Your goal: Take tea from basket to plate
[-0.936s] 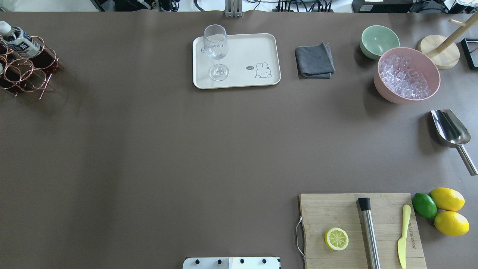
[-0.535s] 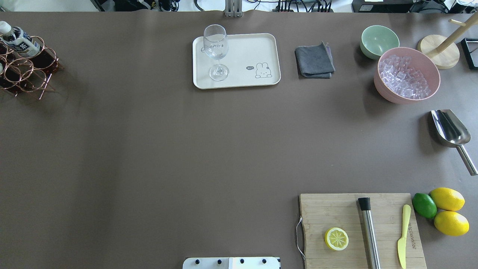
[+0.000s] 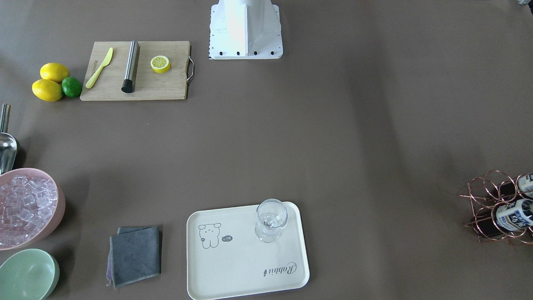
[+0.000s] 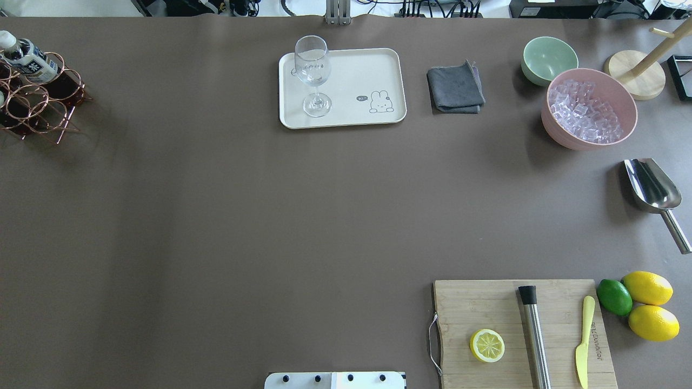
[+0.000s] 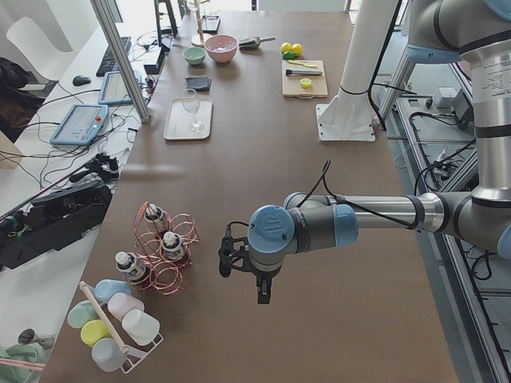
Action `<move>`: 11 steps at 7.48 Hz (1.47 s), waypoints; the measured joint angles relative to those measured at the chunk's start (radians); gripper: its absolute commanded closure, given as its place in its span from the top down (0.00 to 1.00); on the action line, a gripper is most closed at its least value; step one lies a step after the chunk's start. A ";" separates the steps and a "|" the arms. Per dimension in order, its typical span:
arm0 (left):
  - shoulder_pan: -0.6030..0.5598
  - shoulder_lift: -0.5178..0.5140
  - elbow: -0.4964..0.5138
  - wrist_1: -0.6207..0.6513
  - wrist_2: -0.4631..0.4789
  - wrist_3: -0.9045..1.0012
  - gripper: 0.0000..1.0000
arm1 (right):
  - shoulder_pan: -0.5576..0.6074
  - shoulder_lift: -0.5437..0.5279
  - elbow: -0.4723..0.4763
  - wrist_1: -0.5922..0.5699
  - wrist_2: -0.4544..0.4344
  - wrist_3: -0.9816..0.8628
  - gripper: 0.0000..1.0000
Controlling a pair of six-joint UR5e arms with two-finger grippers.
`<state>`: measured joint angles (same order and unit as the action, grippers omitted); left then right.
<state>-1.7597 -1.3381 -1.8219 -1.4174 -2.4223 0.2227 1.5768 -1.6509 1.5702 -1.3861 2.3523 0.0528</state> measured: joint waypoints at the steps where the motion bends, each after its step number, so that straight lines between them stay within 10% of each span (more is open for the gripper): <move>1: -0.003 -0.004 0.004 -0.003 -0.009 0.000 0.99 | 0.000 0.001 0.002 0.019 0.002 0.004 1.00; 7: -0.077 -0.029 0.011 -0.012 0.003 -0.104 0.97 | -0.044 0.002 -0.019 0.034 -0.002 -0.006 1.00; 11: -0.077 -0.090 0.022 0.004 0.035 -0.769 0.97 | -0.051 -0.002 -0.013 0.057 0.004 -0.042 1.00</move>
<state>-1.8371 -1.4279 -1.8004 -1.4138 -2.3869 -0.5463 1.5263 -1.6530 1.5575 -1.3296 2.3568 0.0106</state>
